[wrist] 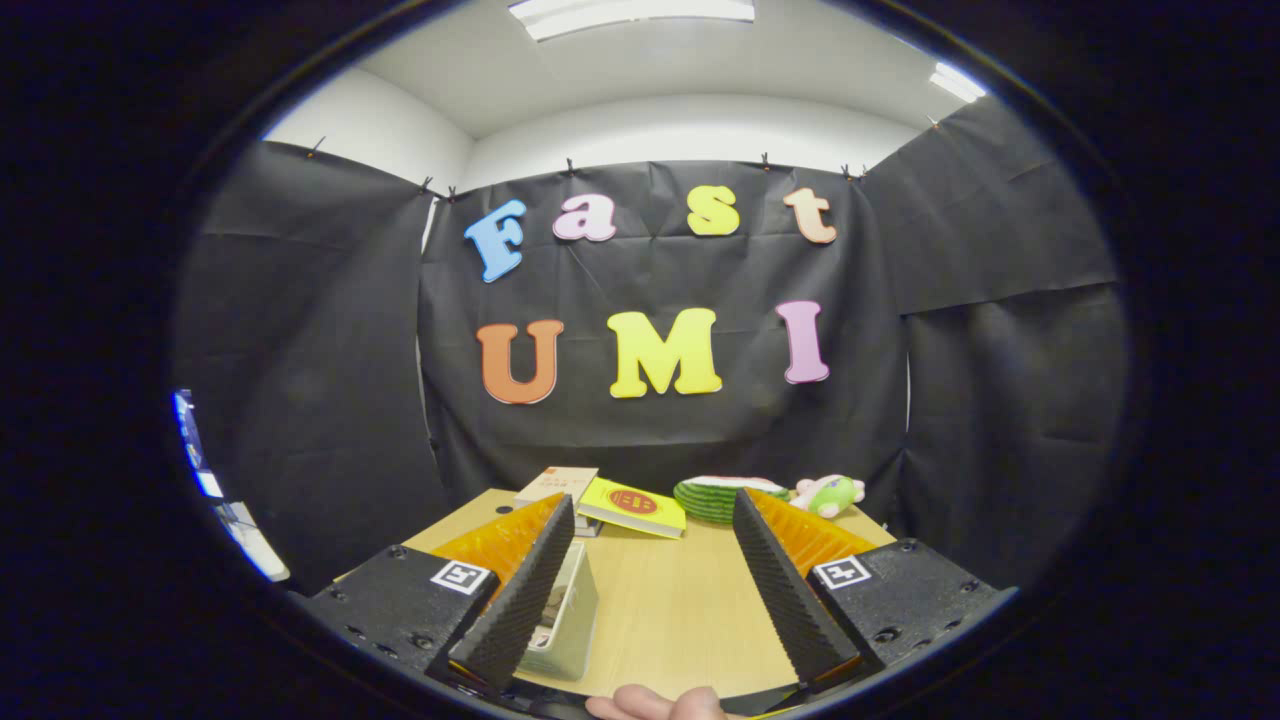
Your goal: Open the storage box then place both shoes into the box .Put the left shoe in first, then the right shoe, with the right side of both shoes facing outward in a uniform manner.
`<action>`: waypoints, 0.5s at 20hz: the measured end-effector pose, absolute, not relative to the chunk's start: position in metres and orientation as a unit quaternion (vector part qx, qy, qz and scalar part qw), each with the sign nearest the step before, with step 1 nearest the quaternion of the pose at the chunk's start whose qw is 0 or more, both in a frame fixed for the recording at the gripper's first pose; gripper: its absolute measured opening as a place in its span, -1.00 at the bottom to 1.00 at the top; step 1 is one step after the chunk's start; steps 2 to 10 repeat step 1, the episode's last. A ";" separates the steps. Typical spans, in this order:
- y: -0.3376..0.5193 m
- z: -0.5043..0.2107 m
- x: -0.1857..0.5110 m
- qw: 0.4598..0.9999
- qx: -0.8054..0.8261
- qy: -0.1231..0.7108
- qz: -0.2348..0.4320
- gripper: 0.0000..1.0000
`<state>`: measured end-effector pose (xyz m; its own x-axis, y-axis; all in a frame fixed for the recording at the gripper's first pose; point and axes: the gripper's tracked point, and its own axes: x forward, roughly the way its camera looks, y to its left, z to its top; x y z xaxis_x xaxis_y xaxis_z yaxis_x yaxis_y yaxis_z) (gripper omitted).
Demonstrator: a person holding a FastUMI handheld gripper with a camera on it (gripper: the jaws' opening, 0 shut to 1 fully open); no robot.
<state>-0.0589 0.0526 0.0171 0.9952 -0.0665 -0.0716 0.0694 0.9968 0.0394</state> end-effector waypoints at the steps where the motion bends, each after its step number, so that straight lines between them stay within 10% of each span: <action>1: 0.051 0.017 -0.058 0.999 0.016 0.035 -0.034 1.00; 10: 0.051 0.017 -0.058 0.999 0.016 0.035 -0.034 1.00</action>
